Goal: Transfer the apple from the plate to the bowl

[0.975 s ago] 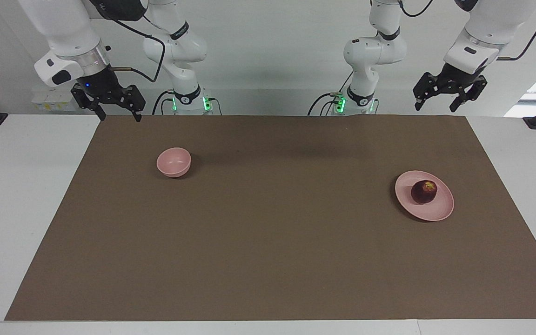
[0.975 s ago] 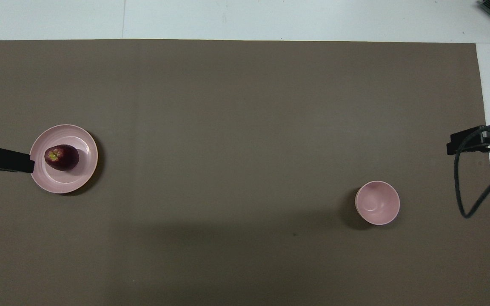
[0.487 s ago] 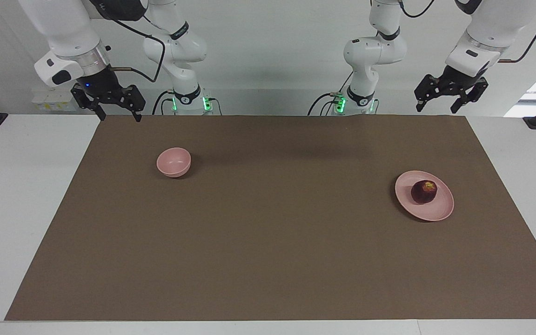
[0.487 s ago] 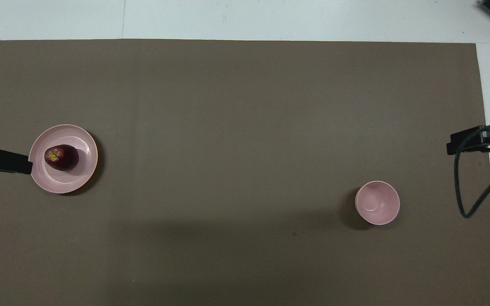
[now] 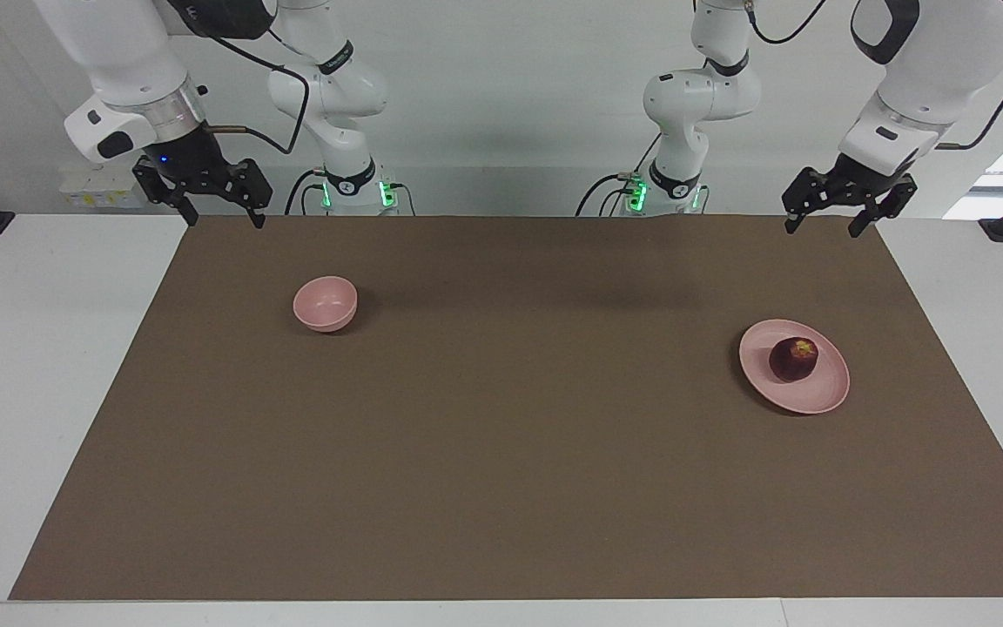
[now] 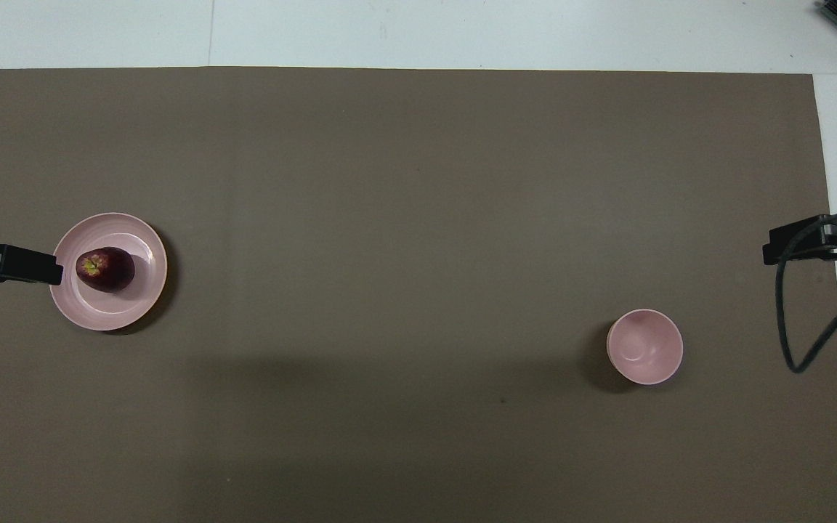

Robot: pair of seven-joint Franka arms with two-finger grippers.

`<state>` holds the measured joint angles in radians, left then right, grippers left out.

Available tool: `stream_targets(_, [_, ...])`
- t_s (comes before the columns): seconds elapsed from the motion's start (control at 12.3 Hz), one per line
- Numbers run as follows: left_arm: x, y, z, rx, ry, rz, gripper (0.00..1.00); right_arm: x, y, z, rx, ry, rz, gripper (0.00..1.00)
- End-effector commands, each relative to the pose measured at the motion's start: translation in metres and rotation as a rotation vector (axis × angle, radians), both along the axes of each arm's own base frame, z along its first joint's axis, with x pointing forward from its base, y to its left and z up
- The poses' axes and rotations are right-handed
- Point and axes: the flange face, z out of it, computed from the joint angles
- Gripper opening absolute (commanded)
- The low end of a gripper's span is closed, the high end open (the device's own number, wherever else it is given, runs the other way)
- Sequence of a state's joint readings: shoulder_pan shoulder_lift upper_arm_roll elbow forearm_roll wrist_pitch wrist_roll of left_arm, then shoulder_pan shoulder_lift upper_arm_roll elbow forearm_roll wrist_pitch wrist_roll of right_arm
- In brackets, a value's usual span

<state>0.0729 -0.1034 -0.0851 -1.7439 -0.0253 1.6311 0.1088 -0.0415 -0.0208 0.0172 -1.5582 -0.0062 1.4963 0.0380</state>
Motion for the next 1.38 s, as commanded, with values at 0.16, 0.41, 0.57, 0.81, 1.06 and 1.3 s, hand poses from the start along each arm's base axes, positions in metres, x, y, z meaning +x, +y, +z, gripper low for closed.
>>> stream_targets(0.16, [0.020, 0.044, -0.058, 0.014, -0.047, 0.010, 1.00, -0.003, 0.003, 0.004, 0.012, -0.005, 0.018, 1.00])
stream_targets(0.41, [0.039, 0.058, -0.121, 0.010, -0.066, 0.028, 1.00, -0.004, 0.003, 0.002, 0.011, -0.002, 0.014, 1.00])
stream_targets(0.57, [0.043, 0.059, -0.170, 0.006, -0.061, 0.039, 1.00, -0.007, 0.005, 0.000, 0.008, -0.012, 0.016, 1.00])
stream_targets(0.81, [0.047, 0.064, -0.231, 0.002, -0.076, 0.049, 1.00, -0.016, 0.005, -0.005, 0.009, -0.023, 0.015, 1.00])
stream_targets(1.06, [0.030, 0.070, -0.259, -0.001, -0.036, 0.061, 1.00, -0.015, 0.009, -0.004, 0.013, -0.029, 0.019, 1.00])
stream_targets(1.3, [0.029, 0.073, -0.264, 0.001, -0.056, 0.059, 1.00, -0.015, 0.017, -0.018, 0.018, -0.005, 0.027, 1.00])
